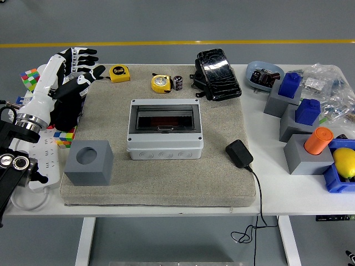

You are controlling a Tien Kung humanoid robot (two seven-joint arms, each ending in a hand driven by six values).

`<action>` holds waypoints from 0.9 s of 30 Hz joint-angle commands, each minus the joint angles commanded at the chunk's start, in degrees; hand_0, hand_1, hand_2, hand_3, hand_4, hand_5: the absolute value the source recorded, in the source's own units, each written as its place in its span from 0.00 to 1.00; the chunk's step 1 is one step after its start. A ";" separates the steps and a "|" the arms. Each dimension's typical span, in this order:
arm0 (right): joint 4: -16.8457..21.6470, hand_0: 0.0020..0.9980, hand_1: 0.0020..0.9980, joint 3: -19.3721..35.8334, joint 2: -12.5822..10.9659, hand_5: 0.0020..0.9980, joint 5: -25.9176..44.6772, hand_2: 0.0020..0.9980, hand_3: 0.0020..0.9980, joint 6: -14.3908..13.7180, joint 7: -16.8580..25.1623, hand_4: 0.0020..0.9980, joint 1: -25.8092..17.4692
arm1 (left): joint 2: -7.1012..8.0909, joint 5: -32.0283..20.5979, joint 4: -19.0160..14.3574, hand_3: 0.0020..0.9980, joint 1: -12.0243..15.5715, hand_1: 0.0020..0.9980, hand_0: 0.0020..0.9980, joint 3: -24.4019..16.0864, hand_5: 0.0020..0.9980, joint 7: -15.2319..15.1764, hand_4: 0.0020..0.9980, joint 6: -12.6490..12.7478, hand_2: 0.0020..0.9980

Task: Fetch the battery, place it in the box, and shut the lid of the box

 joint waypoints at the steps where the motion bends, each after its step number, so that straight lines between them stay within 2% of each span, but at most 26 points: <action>1: 0.01 0.64 0.66 0.05 0.03 0.44 -0.02 0.66 0.53 -0.02 0.03 0.95 0.00 | 0.01 -0.01 0.02 0.70 0.03 0.68 0.58 0.03 0.64 0.01 1.00 -0.02 0.67; 27: 0.05 0.64 0.66 0.28 0.04 0.44 0.03 0.66 0.53 -0.09 0.14 0.95 0.02 | 0.09 0.08 0.12 0.70 0.04 0.68 0.58 0.17 0.65 0.42 1.00 -0.58 0.67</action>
